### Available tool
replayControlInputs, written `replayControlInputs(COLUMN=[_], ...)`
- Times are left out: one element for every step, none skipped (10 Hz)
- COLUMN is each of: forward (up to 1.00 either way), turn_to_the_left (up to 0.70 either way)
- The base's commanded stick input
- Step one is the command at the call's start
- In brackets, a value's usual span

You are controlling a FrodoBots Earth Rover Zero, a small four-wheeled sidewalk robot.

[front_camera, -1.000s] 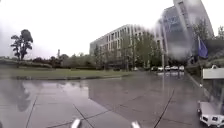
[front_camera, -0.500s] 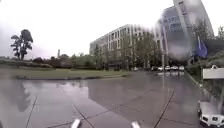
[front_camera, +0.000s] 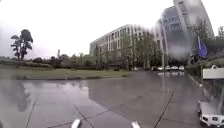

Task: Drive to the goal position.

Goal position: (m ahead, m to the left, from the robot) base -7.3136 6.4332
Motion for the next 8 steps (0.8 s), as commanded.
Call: replayControlInputs(forward=[0.05,0.05,0.05,0.05,0.05,0.05,0.05,0.05], turn_to_the_left=[0.0,0.0,0.0,0.0,0.0,0.0,0.0,0.0])
